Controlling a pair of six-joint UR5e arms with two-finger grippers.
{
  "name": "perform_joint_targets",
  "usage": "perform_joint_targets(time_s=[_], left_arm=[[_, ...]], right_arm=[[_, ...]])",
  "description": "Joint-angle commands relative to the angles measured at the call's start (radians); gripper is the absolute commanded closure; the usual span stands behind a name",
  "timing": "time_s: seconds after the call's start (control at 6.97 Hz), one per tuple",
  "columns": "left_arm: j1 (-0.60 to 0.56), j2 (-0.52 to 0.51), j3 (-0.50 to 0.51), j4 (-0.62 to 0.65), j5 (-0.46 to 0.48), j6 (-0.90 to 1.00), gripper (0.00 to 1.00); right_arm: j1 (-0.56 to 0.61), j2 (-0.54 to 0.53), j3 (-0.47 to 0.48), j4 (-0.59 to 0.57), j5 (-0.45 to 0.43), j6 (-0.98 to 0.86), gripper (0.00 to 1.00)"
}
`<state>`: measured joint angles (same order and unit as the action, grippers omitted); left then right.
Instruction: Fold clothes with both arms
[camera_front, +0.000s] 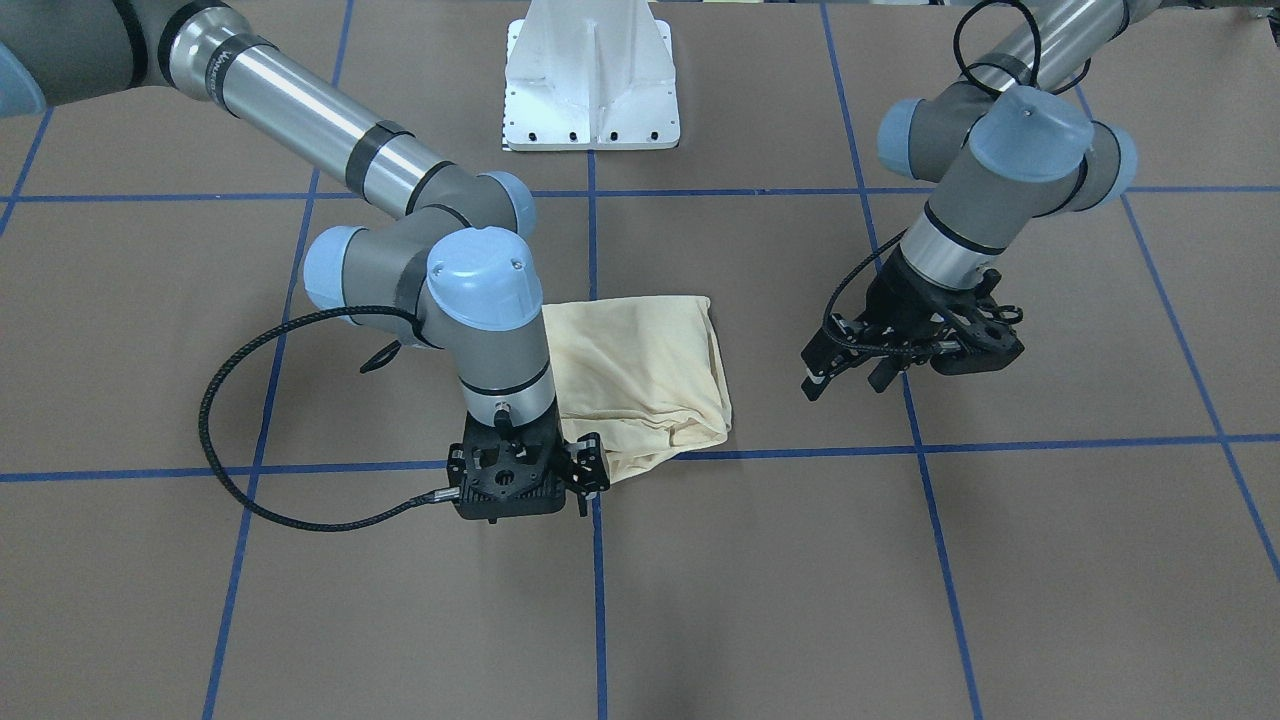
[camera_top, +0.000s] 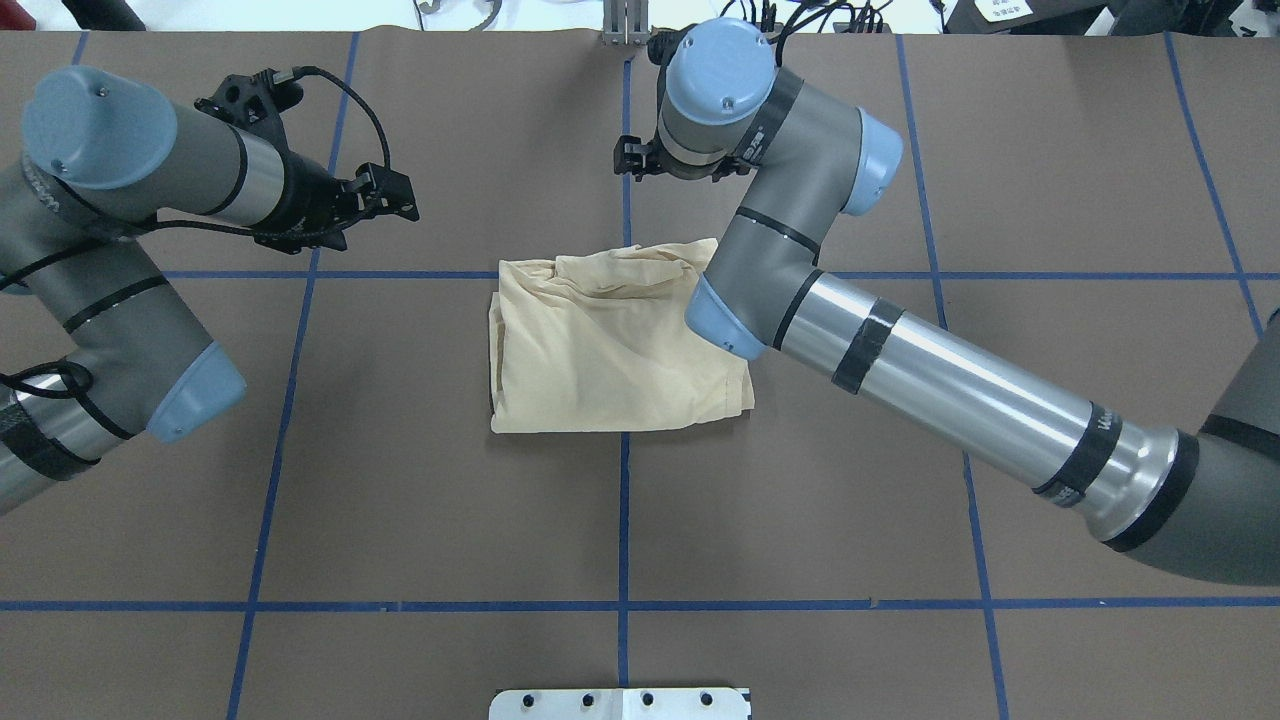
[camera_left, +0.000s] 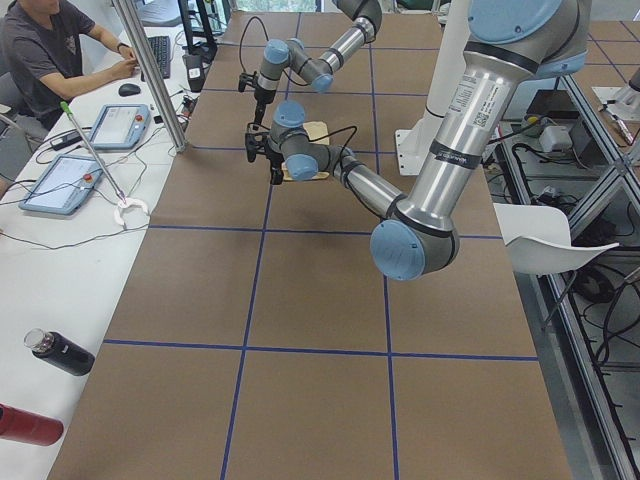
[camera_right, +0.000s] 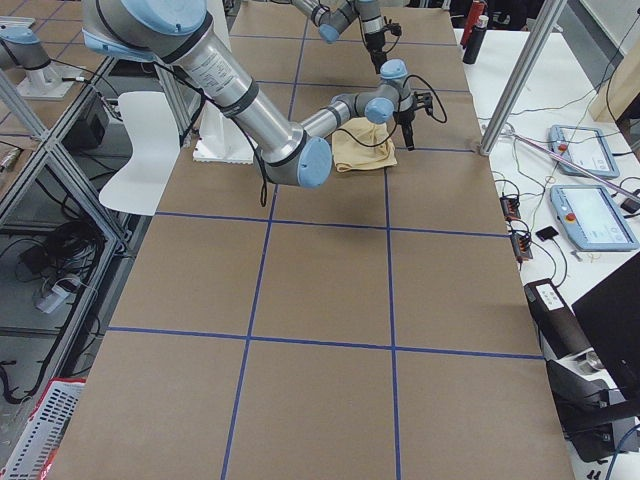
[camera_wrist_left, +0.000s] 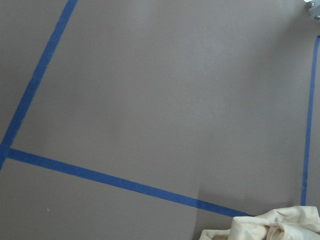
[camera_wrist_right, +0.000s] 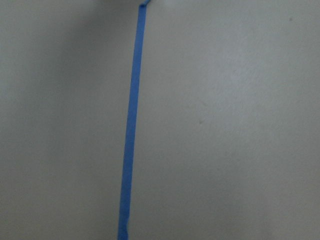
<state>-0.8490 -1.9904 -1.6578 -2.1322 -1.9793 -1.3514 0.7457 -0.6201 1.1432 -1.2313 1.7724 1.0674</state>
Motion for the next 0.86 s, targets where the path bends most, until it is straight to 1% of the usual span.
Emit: perform_joint_targets(time_s=[0.0,0.14,0.29,0.43,0.57,0.72], left_arm=[[-0.092,0.001,0.003,0.011,-0.004,0.2,0.01],[-0.146,0.002,0.012,0.017,-0.007,0.295,0.0],[-0.201,0.005,0.044,0.034,-0.009,0.354,0.0],[-0.291,0.004,0.093,0.032,-0.013,0.479,0.0],[-0.345,0.008,0.131,0.022,-0.025,0.674,0.0],[-0.405,0.012,0.168,0.02,-0.027,0.854,0.0]], right_arm=[[0.152,-0.007,0.087,-0.197,0.175,-0.094,0.0],[0.209,-0.056,0.148,-0.238,0.223,-0.183,0.0],[0.271,-0.09,0.165,-0.273,0.26,-0.287,0.0],[0.362,-0.14,0.187,-0.28,0.35,-0.408,0.0],[0.458,-0.218,0.217,-0.281,0.449,-0.544,0.0],[0.542,-0.29,0.227,-0.281,0.508,-0.689,0.0]])
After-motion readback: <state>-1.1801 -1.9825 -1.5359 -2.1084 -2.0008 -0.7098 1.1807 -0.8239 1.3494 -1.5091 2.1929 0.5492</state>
